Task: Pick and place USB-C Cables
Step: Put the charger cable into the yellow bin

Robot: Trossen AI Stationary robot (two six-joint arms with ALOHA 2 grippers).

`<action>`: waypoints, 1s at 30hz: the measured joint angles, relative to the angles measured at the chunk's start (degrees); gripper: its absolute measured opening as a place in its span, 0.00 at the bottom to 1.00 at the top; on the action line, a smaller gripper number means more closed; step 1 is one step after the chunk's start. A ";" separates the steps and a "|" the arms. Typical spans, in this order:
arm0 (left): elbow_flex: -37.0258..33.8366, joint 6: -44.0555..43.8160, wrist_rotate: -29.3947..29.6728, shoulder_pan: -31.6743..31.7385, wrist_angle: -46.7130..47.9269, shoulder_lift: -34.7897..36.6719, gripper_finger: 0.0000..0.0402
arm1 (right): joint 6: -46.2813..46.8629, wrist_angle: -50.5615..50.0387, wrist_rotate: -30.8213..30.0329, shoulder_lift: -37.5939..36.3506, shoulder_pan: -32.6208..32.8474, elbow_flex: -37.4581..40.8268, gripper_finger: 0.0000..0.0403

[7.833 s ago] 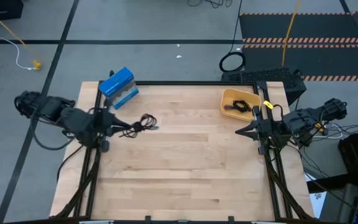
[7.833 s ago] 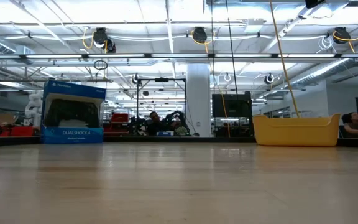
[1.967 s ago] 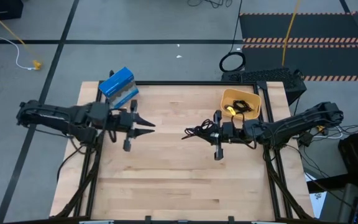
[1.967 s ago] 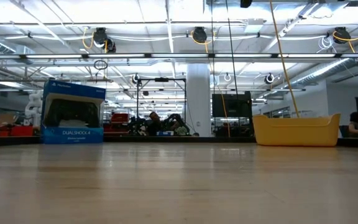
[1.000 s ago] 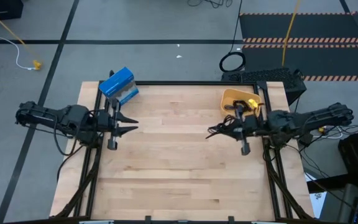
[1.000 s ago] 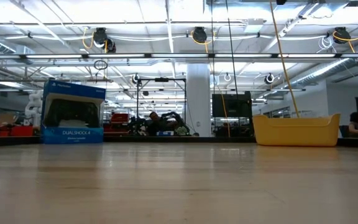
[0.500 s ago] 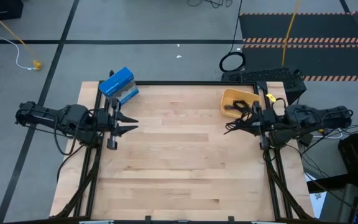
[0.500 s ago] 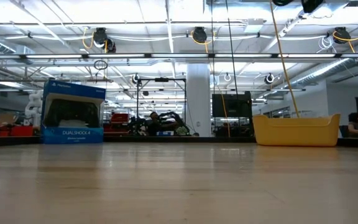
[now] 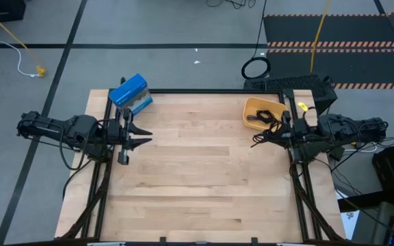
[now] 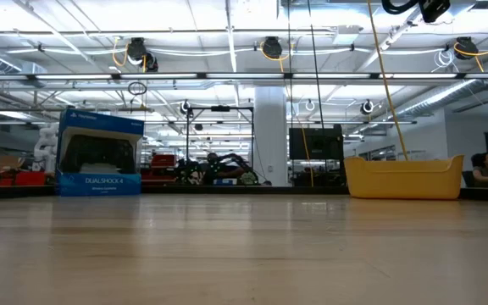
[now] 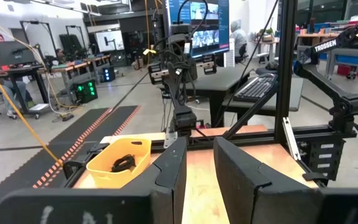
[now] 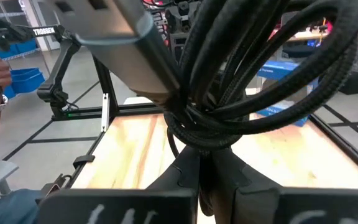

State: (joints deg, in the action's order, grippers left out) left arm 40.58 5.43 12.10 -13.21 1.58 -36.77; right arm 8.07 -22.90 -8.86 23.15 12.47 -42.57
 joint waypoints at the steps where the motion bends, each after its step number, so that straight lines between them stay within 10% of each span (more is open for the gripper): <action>1: 0.00 0.00 0.01 0.00 -0.02 0.02 0.21 | 0.22 -0.28 0.00 -0.16 0.00 0.00 0.01; 30: 0.02 -0.44 0.02 0.00 -0.02 0.02 0.21 | 5.84 -36.35 -8.13 17.97 -0.02 -38.25 0.01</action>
State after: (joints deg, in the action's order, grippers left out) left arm 40.60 4.99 12.12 -13.21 1.56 -36.75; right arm 13.91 -59.25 -17.00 41.12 12.45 -80.82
